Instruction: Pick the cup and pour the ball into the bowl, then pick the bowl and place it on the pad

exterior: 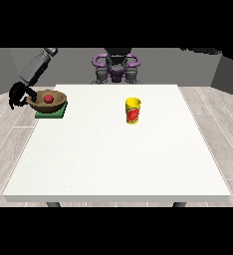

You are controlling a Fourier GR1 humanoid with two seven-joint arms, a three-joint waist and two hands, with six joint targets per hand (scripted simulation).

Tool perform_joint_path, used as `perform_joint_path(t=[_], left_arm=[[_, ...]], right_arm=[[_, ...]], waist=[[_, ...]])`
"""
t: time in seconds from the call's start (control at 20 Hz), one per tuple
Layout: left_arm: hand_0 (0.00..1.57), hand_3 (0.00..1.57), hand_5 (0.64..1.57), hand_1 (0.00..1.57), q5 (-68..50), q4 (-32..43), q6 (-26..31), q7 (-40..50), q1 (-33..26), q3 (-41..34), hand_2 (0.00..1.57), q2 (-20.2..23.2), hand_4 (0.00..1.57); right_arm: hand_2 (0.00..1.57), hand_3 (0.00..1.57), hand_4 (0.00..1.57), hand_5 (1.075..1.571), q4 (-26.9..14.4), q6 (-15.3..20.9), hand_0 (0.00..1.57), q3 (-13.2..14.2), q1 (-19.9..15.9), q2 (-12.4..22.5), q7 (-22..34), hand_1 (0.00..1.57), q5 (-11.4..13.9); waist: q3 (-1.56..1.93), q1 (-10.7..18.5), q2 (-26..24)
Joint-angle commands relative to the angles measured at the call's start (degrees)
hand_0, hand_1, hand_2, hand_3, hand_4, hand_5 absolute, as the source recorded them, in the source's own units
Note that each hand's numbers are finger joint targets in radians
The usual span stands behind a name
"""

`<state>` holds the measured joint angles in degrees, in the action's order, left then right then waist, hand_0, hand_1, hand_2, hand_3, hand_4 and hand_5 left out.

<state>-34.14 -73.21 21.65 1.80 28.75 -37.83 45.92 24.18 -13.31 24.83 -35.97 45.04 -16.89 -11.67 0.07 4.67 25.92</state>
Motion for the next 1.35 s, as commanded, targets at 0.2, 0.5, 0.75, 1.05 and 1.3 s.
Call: perform_joint_path(t=[0.2, 0.5, 0.75, 1.05, 1.3], left_arm=[[0.00, 0.00, 1.554, 0.00, -2.40, 2.99, 1.14, 3.48, 0.00, 0.72, 0.00, 1.86, 0.67], [0.00, 0.00, 1.544, 0.00, 0.32, 5.40, 0.54, 1.30, -2.16, 1.61, 0.00, 1.11, 0.65], [0.00, 0.00, 1.540, 0.00, 1.07, 7.43, -0.84, 0.50, 0.06, 1.83, 0.00, 2.43, 0.65], [0.00, 0.00, 1.570, 0.00, -6.11, -2.55, -1.05, 9.17, -1.92, 4.97, 0.00, -3.65, 0.98], [0.00, 0.00, 1.570, 0.00, -1.11, 4.22, -2.81, 11.66, -5.77, 9.34, 0.00, -5.80, 0.98]], right_arm=[[1.57, 0.89, 0.99, 1.565, -1.87, 3.19, 1.57, -3.43, 0.16, -5.83, 0.52, 1.57, 2.96], [1.57, 1.40, 0.95, 1.545, -3.00, -1.01, 1.57, -2.93, -0.09, -2.51, 8.42, 1.57, 1.66], [0.30, 0.52, 0.00, 1.535, -3.00, 4.04, 0.67, -2.27, -2.67, -2.57, 12.51, 0.67, 1.13], [0.00, 0.00, 0.00, 1.471, -7.31, 1.25, 0.00, -0.73, 0.29, 2.36, 12.88, 0.00, 0.82], [0.00, 0.00, 0.70, 1.219, 0.28, -2.31, 0.00, -4.05, -4.63, -2.14, 15.90, 0.00, 1.02]], waist=[[-0.03, 0.29, -3.81], [-0.05, -1.05, -9.02], [-0.06, -1.29, -7.72], [0.17, -0.55, -14.47], [-0.28, -4.17, -30.45]])
